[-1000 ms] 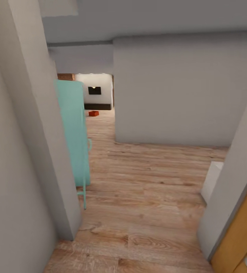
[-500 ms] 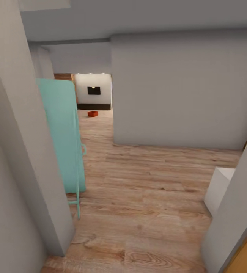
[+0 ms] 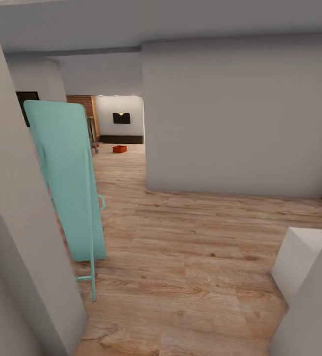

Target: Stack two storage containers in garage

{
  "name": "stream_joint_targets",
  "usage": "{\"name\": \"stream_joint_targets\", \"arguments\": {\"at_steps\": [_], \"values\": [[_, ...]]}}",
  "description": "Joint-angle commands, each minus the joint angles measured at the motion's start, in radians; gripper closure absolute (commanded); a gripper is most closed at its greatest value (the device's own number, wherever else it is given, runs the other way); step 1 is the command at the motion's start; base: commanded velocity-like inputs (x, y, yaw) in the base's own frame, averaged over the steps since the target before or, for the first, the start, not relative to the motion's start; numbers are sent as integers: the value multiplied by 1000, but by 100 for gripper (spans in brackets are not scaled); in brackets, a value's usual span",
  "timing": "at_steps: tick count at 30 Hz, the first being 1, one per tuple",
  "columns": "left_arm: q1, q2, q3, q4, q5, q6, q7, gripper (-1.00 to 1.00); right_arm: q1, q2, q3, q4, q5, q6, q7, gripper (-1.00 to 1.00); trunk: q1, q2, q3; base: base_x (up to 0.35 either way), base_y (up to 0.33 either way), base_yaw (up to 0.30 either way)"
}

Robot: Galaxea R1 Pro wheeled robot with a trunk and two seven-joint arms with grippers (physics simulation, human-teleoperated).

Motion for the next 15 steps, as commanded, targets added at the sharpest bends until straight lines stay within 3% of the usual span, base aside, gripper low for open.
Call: {"name": "stream_joint_targets", "arguments": {"at_steps": [1,4,15], "values": [[-2,-3,-2,4,5,-5,1,-100,0,0,0,-2,3,-1,0,-100,1,0,-1,326,-74,0],[-2,-18,-3,4,3,-5,1,-100,0,-1,-1,-2,3,0,2,-100,1,0,-1,326,-74,0],[-2,-13,-1,4,5,-5,2,-100,0,-1,4,-1,7,0,3,-100,1,0,-2,326,-18,13]]}}
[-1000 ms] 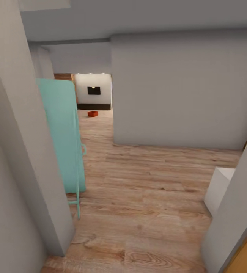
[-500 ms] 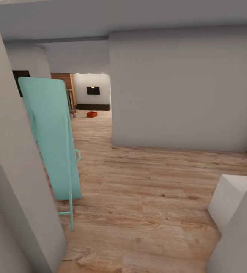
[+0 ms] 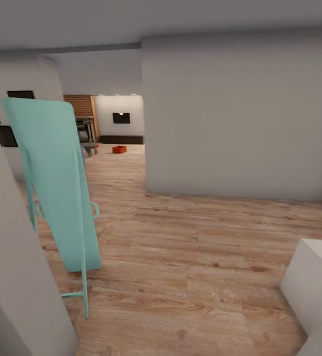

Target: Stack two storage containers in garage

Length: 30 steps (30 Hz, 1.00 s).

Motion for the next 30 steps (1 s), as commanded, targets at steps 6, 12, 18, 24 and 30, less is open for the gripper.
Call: {"name": "stream_joint_targets", "arguments": {"at_steps": [6,12,18,24,30], "values": [[-2,-1,-2,4,5,-4,0,-100,0,0,1,-1,5,-1,-2,-100,1,0,-6,326,0,111],[-2,-3,-2,4,5,-4,2,-100,0,0,2,-1,2,1,1,-100,1,0,-7,326,-15,18],[-2,-6,-4,-8,3,11,18,-100,0,0,1,-1,1,0,1,-100,1,0,-8,326,-86,1],[-2,2,-4,-76,5,97,21,-100,0,0,2,-1,6,-1,5,-100,1,0,-8,326,-47,0],[-2,-5,-5,-82,-2,106,22,-100,0,0,2,-1,4,0,7,-100,1,0,-8,326,-5,0]]}}
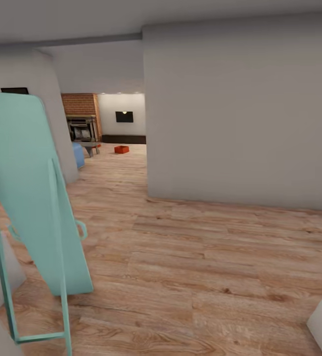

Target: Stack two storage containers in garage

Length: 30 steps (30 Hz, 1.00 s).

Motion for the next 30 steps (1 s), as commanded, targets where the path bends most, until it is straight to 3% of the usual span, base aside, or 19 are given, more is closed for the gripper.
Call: {"name": "stream_joint_targets", "arguments": {"at_steps": [1,17,20,25,30], "values": [[0,-2,-3,0,6,-2,1,-100,0,0,0,-1,1,-1,1,-100,1,0,-1,326,-28,0],[0,-3,-5,0,5,-1,3,-100,0,-5,-5,-2,-3,1,0,-100,1,0,-1,326,-79,0],[0,-4,-5,0,5,-1,3,-100,0,-16,-7,-7,-4,3,25,-100,1,0,-1,326,-86,0],[0,-4,-5,0,6,-1,3,-100,-1,-55,-10,-13,-22,3,111,-100,1,0,-1,326,-84,0],[0,-4,-5,0,5,-1,3,-100,-1,-57,-11,-11,-33,3,113,-100,1,0,-1,326,-83,0]]}}
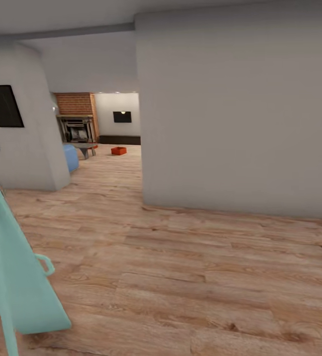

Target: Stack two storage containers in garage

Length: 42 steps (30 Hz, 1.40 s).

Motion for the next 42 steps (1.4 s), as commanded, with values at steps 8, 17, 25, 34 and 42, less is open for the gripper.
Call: {"name": "stream_joint_targets", "arguments": {"at_steps": [8,17,25,34,42], "values": [[0,2,-3,0,6,-1,1,-100,0,0,-1,0,0,-3,2,-100,1,0,-1,326,-61,0],[0,2,-3,0,6,-1,2,-100,0,0,1,0,-1,-4,1,-100,1,0,-1,326,-3,0],[0,6,-3,0,6,1,0,-100,0,0,0,0,1,-5,1,-100,1,0,-1,326,0,0],[0,9,-3,-1,7,1,-2,-100,0,0,1,0,1,-6,1,-100,1,0,-1,326,0,0],[0,7,-3,-3,7,4,0,-100,0,0,0,1,-1,-6,1,-100,1,0,-1,326,0,0]]}}
